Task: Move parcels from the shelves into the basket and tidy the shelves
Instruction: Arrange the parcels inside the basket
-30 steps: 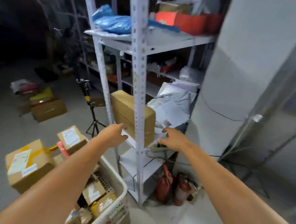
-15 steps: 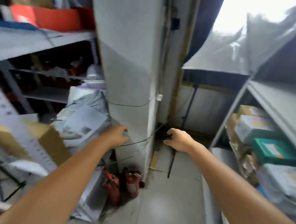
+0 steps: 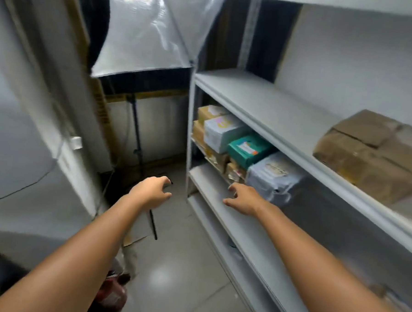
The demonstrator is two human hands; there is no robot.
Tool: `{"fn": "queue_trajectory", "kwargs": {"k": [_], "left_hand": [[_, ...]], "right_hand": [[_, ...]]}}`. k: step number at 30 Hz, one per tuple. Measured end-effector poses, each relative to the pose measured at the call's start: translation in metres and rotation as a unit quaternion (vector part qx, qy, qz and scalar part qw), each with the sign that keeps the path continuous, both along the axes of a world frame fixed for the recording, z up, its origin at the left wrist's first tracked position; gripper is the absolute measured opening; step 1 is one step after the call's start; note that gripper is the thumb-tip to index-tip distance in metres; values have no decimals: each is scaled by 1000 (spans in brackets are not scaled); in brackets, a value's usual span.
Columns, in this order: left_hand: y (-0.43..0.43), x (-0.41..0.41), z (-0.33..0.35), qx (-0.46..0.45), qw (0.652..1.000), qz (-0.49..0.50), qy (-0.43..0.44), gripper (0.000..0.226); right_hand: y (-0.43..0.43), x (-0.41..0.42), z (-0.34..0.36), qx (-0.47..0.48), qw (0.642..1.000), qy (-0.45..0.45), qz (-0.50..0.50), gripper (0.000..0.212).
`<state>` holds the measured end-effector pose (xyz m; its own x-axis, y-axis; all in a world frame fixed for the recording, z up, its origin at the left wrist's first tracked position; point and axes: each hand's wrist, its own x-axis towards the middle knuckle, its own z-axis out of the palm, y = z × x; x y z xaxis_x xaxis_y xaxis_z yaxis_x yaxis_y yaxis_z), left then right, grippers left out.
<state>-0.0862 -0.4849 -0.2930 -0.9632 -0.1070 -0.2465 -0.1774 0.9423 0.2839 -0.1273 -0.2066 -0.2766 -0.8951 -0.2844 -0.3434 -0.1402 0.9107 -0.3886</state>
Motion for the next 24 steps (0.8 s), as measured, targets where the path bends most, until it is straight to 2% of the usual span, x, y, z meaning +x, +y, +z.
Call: {"fn": "queue_trajectory", "kwargs": {"k": [6, 14, 20, 24], "left_hand": [[87, -59, -15, 11, 994, -110, -11, 48], [172, -118, -23, 71, 988, -135, 24, 45], [199, -157, -38, 122, 981, -141, 46, 46], [205, -188, -58, 191, 972, -130, 53, 71]], "right_hand": [[85, -8, -20, -16, 992, -15, -128, 56], [155, -37, -41, -67, 962, 19, -264, 37], [164, -61, -55, -108, 940, 25, -322, 62], [156, -82, -65, -157, 914, 49, -371, 75]]}}
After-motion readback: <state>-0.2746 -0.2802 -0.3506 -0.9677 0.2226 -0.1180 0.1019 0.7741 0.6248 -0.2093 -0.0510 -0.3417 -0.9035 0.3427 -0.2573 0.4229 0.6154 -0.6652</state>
